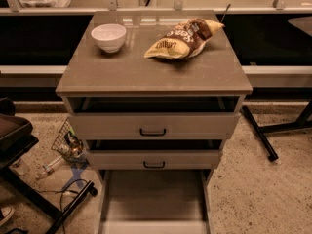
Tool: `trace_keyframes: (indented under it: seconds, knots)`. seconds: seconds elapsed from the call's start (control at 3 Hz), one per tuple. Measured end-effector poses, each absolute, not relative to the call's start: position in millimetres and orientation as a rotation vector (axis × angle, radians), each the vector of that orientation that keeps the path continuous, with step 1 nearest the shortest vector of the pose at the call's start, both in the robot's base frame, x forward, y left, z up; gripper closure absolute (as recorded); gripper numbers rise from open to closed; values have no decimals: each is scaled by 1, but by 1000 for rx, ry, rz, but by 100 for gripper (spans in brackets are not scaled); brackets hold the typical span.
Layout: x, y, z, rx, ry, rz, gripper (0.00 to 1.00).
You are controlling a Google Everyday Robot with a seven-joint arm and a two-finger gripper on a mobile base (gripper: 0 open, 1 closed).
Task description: Close bottom drawer
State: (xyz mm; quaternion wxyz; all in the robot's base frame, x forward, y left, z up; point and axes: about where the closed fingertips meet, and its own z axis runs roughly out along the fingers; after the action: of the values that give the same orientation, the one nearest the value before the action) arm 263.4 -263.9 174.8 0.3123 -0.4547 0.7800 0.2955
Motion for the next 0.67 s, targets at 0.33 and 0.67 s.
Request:
trace_keyframes:
  seconds: [0.33, 0.67]
  knots:
    - [274, -243, 156, -1207, 1990, 827, 100]
    - [296, -225, 150, -1241, 1936, 842, 100]
